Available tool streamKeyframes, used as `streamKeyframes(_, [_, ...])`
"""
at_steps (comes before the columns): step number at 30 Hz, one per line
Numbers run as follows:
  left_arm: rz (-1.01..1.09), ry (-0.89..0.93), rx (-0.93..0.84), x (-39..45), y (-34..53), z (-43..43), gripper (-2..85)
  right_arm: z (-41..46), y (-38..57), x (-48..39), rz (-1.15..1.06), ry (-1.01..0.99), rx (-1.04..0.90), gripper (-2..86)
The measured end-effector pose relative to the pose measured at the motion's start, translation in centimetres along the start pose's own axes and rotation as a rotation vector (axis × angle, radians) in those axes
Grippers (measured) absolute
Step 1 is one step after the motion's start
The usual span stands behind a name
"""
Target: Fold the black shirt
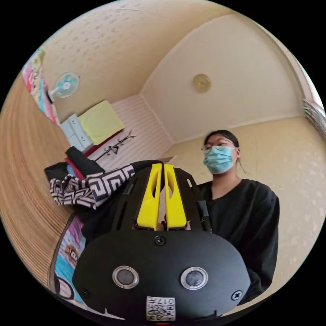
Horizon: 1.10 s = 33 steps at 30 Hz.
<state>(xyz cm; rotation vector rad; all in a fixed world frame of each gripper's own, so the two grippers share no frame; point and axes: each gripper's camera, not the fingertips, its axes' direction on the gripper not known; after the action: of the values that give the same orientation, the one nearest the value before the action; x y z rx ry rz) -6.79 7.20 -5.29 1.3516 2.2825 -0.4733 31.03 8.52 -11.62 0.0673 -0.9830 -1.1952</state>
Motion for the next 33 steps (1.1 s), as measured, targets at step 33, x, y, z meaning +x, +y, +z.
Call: streamKeyframes(33, [0.356,1.064,-0.01,21.1,-0.4,17.5,-1.0,3.5,-2.0,3.7,0.024,-0.825,0.054,7.1])
